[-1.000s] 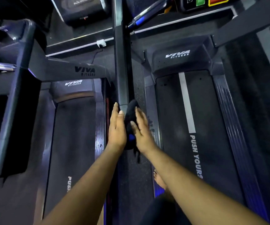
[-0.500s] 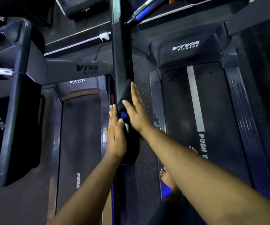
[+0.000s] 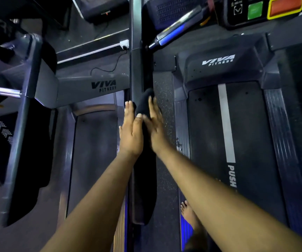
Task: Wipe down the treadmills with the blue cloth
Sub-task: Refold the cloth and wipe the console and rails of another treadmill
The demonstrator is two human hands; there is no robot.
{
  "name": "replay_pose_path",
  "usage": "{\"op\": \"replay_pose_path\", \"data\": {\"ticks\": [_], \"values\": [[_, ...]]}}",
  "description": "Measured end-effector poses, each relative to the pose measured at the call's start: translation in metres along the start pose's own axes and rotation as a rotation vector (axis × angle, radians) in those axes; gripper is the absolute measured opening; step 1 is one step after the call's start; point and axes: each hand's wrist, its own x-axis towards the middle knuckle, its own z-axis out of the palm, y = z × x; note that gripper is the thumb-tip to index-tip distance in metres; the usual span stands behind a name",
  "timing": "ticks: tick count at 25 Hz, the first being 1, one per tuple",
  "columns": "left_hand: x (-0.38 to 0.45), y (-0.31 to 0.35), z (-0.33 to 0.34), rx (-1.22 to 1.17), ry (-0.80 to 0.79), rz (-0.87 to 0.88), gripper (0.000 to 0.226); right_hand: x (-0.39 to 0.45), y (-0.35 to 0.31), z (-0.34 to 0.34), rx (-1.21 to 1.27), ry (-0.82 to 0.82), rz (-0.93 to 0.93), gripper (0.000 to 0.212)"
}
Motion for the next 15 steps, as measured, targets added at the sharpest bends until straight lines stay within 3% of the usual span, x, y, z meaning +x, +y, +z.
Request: {"op": "replay_pose_path", "data": {"ticks": [3, 9, 11, 15], "values": [[0.002, -0.001, 0.002, 0.009, 0.001, 0.024, 0.067, -0.026, 0.012, 0.0, 0.052, -0.039, -0.067, 0.067], [0.003, 0.007, 0.006, 0.167, -0.023, -0.001, 0.072, 0.142, -0.028, -0.015, -0.17, 0.006, -0.188, 0.068], [0.001, 0.008, 0.005, 0.163, -0.021, -0.01, 0.076, 0.123, -0.028, -0.012, -0.175, -0.016, -0.165, 0.067], [0.002, 0.008, 0.002, 0.156, -0.029, -0.004, 0.076, 0.092, -0.01, -0.015, -0.183, -0.12, -0.304, 0.062]]}}
